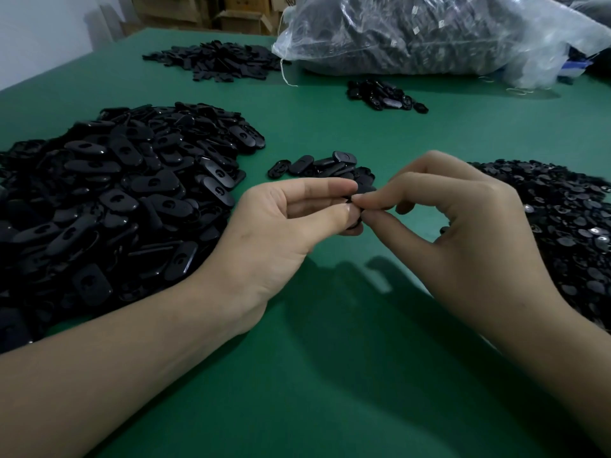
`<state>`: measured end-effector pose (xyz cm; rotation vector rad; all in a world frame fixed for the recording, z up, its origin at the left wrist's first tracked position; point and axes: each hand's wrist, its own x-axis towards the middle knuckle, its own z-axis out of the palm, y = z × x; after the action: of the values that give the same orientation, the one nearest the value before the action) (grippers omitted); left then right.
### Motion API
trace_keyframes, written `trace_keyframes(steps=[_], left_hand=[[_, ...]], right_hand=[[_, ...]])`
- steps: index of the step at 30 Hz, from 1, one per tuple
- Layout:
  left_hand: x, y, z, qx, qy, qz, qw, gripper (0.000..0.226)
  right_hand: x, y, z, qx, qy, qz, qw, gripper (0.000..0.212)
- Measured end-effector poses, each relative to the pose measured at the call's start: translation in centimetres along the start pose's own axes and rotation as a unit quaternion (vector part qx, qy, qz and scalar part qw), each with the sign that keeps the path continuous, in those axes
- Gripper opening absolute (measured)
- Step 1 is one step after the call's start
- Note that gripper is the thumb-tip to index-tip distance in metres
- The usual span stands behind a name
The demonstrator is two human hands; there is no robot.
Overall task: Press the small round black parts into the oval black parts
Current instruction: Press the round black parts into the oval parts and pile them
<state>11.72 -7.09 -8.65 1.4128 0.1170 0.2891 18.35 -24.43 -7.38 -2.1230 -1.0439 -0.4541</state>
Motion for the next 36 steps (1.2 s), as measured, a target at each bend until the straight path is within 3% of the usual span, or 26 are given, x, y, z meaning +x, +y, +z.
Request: trace_keyframes(steps=[7,10,13,16,22,31,36], left_hand=[[-0.1,-0.1,0.0,0.017,-0.006,0.014,1.000,0.020],[-0.1,-0.2,0.0,0.031,0.001,0.024,0.999,0.021],[-0.2,-0.3,-0.1,0.061,0.009,0.040,0.997,0.022],[-0.3,-0.4,0.0,0.078,0.003,0.063,0.995,0.021],[-0.4,-0.4,0.0,0.083,-0.006,0.085,0.993,0.019],[-0.5,-0.7,0.3,0.095,0.008,0.153,0.984,0.025],[-0.7,-0.5,0.4,0.183,0.046,0.217,0.958,0.026]], right_hand=[[0.1,0.1,0.1,0.131,-0.029,0.068,0.989,0.010],[0.1,0.3,0.3,0.276,-0.031,0.146,0.949,0.020],[0.1,0.3,0.7,0.347,-0.042,0.215,0.912,0.012],[0.0,0.1,1.0,0.384,-0.063,0.236,0.890,0.002],[0.1,-0.2,0.6,0.433,-0.073,0.250,0.863,0.003],[0.2,-0.6,0.9,0.524,-0.081,0.290,0.797,0.019],[0.2,-0.9,1.0,0.556,-0.088,0.299,0.770,0.021]])
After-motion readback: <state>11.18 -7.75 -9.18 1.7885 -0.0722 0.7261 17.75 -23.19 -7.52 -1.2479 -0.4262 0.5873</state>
